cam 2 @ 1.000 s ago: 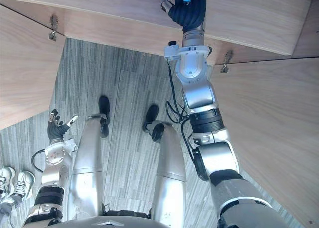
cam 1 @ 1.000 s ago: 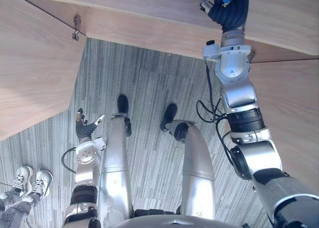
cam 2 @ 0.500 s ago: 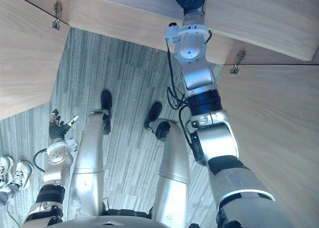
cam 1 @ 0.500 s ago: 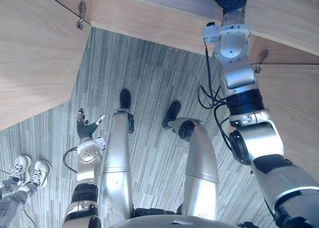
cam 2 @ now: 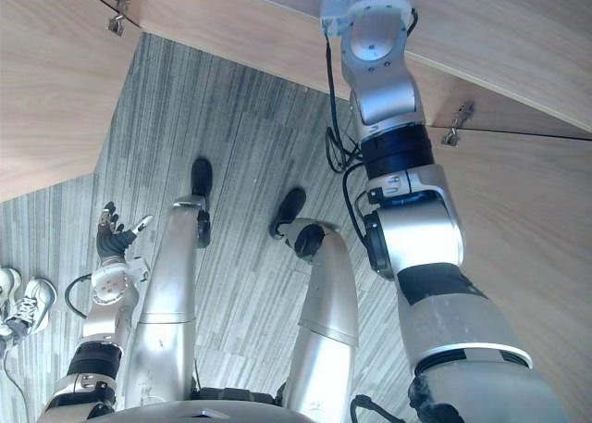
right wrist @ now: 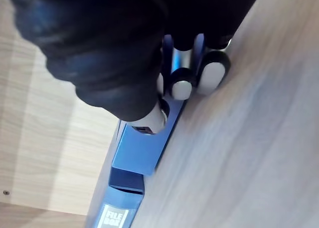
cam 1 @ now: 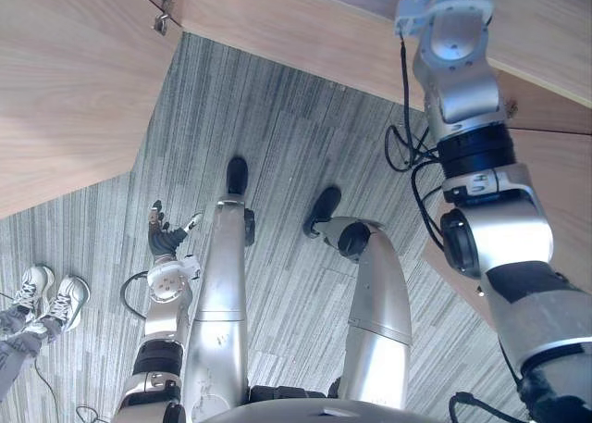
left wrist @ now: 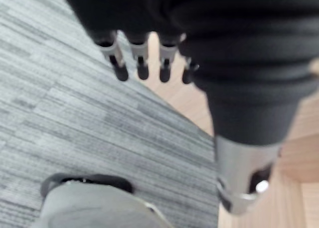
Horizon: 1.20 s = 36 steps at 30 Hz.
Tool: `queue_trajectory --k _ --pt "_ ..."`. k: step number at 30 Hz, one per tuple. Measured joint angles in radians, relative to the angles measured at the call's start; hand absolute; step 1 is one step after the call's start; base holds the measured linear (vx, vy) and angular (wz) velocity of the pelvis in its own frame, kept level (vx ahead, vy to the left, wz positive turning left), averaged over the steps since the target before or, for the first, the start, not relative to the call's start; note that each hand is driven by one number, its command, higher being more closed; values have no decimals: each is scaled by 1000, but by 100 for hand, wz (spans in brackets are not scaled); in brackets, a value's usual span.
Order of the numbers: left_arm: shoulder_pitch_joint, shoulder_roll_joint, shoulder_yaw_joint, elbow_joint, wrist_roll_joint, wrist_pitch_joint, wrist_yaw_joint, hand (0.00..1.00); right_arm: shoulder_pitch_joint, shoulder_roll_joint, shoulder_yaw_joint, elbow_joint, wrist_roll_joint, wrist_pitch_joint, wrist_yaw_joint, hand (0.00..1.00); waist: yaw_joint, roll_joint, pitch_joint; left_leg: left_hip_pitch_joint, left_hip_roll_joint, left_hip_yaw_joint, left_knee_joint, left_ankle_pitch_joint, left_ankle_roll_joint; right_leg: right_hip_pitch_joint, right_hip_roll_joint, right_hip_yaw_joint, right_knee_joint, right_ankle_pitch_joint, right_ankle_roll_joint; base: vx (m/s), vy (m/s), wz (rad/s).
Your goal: Walk over to the cabinet, pick up the folder, carry it to the office cabinet, place the folder inside the office cabinet, then close the office cabinet door
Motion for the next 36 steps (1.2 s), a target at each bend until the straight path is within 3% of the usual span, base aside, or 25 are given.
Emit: queue_trajectory --k 5,20,24,30,36 --pt "0 1 0 1 -20 -11 0 0 -21 -11 2 39 72 -23 -5 100 10 1 0 -4 -3 -10 -10 12 -3 0 -2 -11 -3 2 -3 -15 17 4" --pt "-3 -1 1 9 -30 -13 1 0 -29 -12 -26 42 192 -19 -35 100 10 1 0 -9 8 -8 15 21 1 -1 2 -13 11 16 -25 -11 19 -2" --pt "-9 -1 3 9 -30 -7 1 0 49 -13 -73 -125 188 -22 -37 100 5 1 -1 -7 26 -1 43 10 8 2 19 -2 16 17 -18 -32 31 -18" --pt "-38 7 6 7 -21 14 0 0 359 20 -92 -457 147 -47 -32 100 -15 0 -2 51 43 7 71 -13 9 60 36 11 23 16 -14 -25 26 -10" --pt "-35 6 9 6 21 39 -6 0 702 90 -89 -785 65 -105 7 100 -35 -2 -6 176 58 17 61 -37 11 183 52 16 -5 13 -11 -20 12 -7"
